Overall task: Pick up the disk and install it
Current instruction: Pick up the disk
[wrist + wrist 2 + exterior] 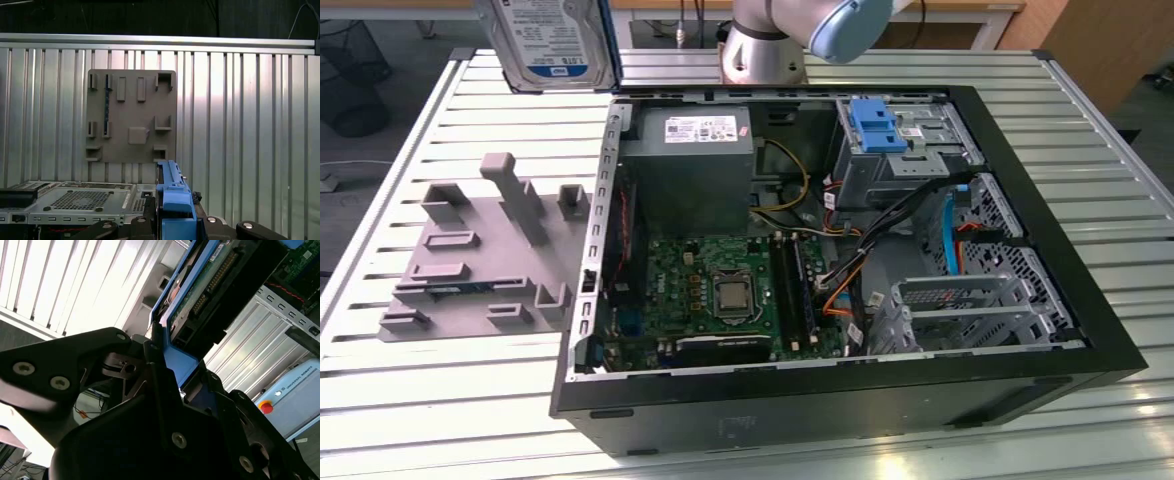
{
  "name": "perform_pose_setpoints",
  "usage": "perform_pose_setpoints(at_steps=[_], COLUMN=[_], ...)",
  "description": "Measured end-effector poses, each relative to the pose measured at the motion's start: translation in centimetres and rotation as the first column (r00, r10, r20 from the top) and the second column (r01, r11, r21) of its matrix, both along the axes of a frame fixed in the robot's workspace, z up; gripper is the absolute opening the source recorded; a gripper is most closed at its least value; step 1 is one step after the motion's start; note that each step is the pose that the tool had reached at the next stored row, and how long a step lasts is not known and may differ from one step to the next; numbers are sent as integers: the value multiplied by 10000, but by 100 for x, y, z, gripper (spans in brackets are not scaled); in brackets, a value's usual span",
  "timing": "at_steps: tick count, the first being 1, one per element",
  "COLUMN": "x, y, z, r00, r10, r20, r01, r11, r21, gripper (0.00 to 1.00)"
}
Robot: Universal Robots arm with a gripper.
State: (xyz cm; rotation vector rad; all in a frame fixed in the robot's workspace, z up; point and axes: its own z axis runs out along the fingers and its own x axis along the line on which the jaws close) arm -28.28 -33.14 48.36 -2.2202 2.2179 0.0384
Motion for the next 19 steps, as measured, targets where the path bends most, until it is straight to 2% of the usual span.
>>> perform_pose_setpoints(at_steps=[1,19], x=[112,204], y=[0,0], z=[0,0], r00=[10000,10000], r10=[0,0], r20=[0,0], r01=[0,0], r11=[10000,10000], r21=[0,0], gripper=[36,36])
